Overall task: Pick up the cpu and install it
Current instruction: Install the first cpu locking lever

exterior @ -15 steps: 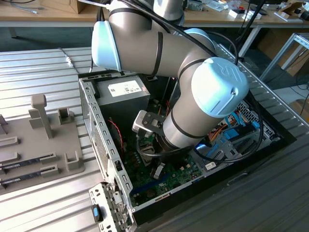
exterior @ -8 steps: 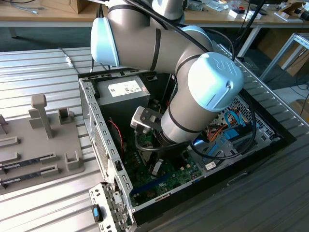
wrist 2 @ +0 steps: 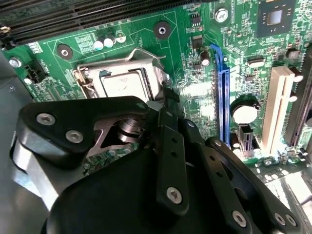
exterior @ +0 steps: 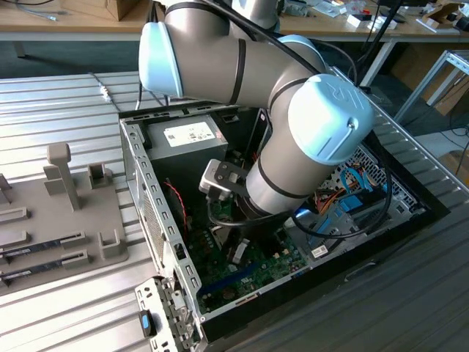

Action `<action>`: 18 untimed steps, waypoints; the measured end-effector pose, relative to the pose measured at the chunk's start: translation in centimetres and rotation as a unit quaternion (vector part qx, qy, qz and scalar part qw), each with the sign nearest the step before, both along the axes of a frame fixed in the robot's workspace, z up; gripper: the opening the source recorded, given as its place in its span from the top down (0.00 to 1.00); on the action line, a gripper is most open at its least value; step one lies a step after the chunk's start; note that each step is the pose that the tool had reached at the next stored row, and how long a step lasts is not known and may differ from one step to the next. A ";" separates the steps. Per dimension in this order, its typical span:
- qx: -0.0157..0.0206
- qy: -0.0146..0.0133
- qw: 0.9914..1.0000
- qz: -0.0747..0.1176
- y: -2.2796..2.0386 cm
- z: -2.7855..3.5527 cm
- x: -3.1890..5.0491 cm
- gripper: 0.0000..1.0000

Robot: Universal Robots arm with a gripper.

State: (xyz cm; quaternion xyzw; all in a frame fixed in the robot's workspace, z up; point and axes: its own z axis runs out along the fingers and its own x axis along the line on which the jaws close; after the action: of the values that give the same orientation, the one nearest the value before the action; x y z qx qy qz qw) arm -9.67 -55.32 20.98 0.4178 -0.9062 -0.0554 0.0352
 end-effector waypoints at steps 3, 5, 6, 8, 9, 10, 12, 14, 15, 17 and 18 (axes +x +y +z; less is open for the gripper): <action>0.000 0.001 1.000 0.003 -0.05 0.03 0.11 0.89; 0.000 0.001 1.000 0.005 -0.73 0.02 0.12 0.89; 0.000 0.001 1.000 0.005 -1.01 0.02 0.13 0.89; 0.000 0.001 1.000 0.006 -1.22 0.00 0.12 0.89; 0.000 0.001 1.000 0.007 -1.27 -0.02 0.11 0.89; 0.000 0.001 1.000 0.007 -1.31 -0.08 0.12 0.89; 0.000 0.001 1.000 0.008 -1.34 -0.28 0.12 0.89; 0.000 0.002 1.000 0.009 -1.36 -0.70 0.12 0.89; 0.000 0.002 1.000 0.010 -1.36 -0.77 0.13 0.89; 0.000 0.002 1.000 0.010 -1.36 -0.86 0.13 0.89; 0.000 0.002 1.000 0.011 -1.36 -0.87 0.13 0.89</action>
State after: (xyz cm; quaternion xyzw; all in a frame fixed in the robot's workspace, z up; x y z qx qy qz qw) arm -9.55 -56.68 20.10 0.4272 -0.9016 -0.0558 0.0380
